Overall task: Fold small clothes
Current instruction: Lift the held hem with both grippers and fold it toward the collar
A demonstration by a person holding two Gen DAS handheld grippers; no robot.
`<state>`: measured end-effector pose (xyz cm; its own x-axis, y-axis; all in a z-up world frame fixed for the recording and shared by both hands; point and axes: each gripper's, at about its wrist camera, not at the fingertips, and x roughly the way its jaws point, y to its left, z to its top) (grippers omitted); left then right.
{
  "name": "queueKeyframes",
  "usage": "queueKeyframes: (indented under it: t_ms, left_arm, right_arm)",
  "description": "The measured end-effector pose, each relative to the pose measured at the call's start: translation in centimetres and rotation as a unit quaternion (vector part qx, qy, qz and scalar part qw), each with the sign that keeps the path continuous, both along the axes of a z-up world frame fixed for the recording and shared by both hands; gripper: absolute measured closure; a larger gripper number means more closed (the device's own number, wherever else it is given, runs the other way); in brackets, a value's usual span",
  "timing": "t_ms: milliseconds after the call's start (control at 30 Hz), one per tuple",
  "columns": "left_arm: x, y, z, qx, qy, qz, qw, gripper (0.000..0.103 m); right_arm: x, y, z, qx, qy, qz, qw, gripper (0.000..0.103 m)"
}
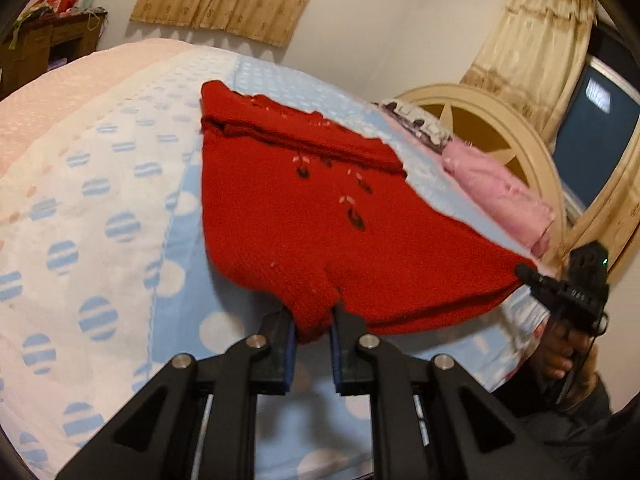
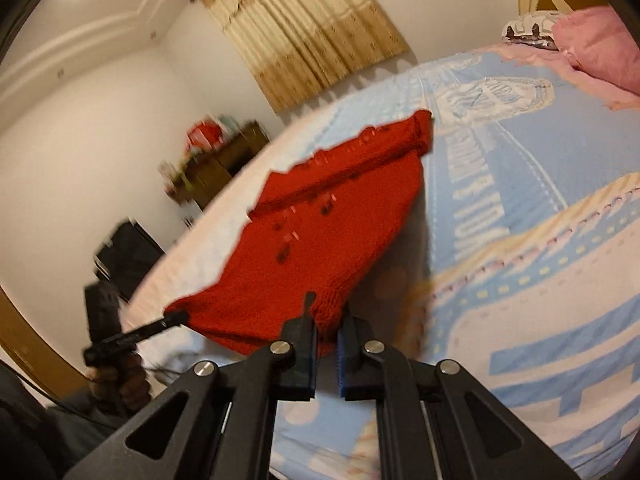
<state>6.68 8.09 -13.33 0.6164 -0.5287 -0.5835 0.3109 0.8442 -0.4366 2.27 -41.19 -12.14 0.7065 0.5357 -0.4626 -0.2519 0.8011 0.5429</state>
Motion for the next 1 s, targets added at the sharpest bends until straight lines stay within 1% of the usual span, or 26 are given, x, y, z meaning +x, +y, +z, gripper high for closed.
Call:
queueKeyframes:
  t_ms: [133,300,333,500,767,867,1000]
  left_arm:
    - [1.2,-0.1,0.8,0.002,-0.012,-0.002,0.9999,0.089]
    - [3.3,0.7,2.3,-0.017,-0.029,0.002,0.9994,0.089]
    - [3.9,0.8,2.7,-0.021,-0.031,0.003,0.9993,0.089]
    - [6.2,0.9,4.0,-0.017,-0.041,0.001,0.999,0.089]
    - [9.1,0.9,5.7,-0.012,-0.057,0.002,0.9983,0.089]
    - [11.0,1.1,6.5,-0.023,-0.056,0.005,0.9982,0.089]
    - [13.7,0.8,8.0,-0.018,-0.072,0.011,0.9971,0.09]
  right_arm:
    - [1.2,-0.1,1.0,0.021,-0.008,0.0,1.0,0.096]
    - [3.3,-0.5,2.9,0.047,-0.029,-0.003,0.998,0.096]
    - [3.8,-0.6,3.5,0.049,-0.033,-0.004,0.998,0.096]
    - [6.8,-0.6,5.5,0.058,-0.048,-0.006,0.997,0.096]
    - [10.5,-0.7,6.9,0.058,-0.055,-0.009,0.997,0.096]
    - [12.4,-0.8,7.9,0.064,-0.056,-0.011,0.996,0.096]
    - [15.1,-0.8,9.2,0.061,-0.06,-0.016,0.996,0.096]
